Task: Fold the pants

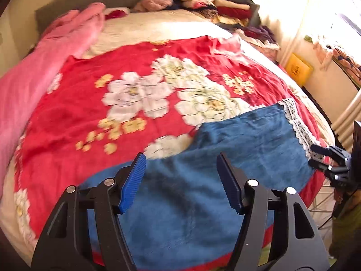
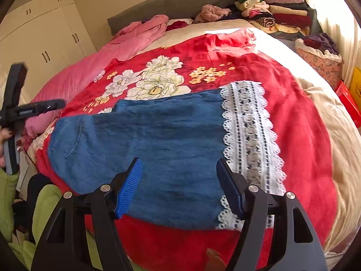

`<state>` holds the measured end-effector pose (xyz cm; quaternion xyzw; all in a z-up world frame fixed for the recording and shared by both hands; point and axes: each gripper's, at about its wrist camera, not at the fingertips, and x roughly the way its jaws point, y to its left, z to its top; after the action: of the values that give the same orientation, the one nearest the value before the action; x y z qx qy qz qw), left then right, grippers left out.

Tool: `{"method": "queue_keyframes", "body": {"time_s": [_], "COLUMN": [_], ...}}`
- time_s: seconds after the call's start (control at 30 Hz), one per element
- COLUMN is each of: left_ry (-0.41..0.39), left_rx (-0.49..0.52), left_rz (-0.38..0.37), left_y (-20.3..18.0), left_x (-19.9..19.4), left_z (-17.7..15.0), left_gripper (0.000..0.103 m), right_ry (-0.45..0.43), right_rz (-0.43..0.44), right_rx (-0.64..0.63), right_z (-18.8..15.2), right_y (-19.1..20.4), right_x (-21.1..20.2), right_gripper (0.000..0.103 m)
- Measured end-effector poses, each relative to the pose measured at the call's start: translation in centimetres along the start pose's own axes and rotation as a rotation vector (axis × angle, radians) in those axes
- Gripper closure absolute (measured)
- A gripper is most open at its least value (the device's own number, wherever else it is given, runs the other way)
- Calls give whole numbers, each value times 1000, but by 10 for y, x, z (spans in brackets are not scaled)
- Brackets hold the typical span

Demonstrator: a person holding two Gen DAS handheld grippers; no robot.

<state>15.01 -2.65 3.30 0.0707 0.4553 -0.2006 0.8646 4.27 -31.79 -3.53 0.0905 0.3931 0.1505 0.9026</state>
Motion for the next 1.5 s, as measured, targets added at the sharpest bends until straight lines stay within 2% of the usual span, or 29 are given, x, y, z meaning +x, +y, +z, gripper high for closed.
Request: {"method": "queue_keyframes", "body": {"time_s": [0.17,0.33,0.37,0.4,0.43,0.47,0.5,0.6,0.7,0.77,0.8,0.9,1.0,1.1,1.13,1.2,1.27,1.3,1.33,1.43,1.5], "left_ry": [103,172,199,217,224,221,202,112,124,147,149,128,122,115,112,107,100,91,82,24,1], "left_rx": [20,-26,-46,-57,-60,-42,8,43,58,73,68,36,27,35,40,48,52,57,58,52,53], "left_rz": [-43,-92,-123,-152,-172,-155,-123,-88,-56,-49,-54,-74,-84,-74,-69,-57,-48,-34,-24,-15,-6], "left_y": [-17,-14,-15,-16,-19,-23,-30,-31,-26,-28,-27,-23,-22,-25,-25,-28,-29,-31,-32,-36,-39], "left_x": [57,106,116,121,123,123,119,98,107,121,126,129,128,125,125,125,124,123,120,106,101], "left_z": [21,25,23,22,20,20,21,35,40,32,27,23,23,21,20,19,19,19,19,23,28], "left_gripper": [46,47,68,95,96,97,97,98,98,98,98,97,97,97,97,97,97,98,98,98,98], "right_ry": [22,64,65,64,62,61,62,70,102,57,5,-76,-36,32,64,129,140,124,96,-15,-42], "right_rz": [3,7,7,5,3,2,2,9,20,-3,-28,-110,-147,-112,-99,-92,-61,-45,-42,-81,-113], "right_rx": [16,47,46,42,39,38,36,32,13,6,15,69,81,66,63,59,35,27,28,-14,-49], "right_z": [0,-10,-12,-14,-14,-15,-15,-14,-9,6,18,49,80,93,94,89,80,79,80,90,98], "right_y": [-4,-16,-18,-18,-17,-17,-17,-18,-18,-26,-36,-68,-97,-109,-111,-113,-108,-104,-101,-90,-86], "right_x": [15,33,35,36,36,36,36,36,32,17,5,-7,17,49,64,88,97,93,84,53,45], "right_gripper": [36,36,36,36,36,36,36,36,36,36,36,36,36,36,38,51,75,81,85,87,87]}}
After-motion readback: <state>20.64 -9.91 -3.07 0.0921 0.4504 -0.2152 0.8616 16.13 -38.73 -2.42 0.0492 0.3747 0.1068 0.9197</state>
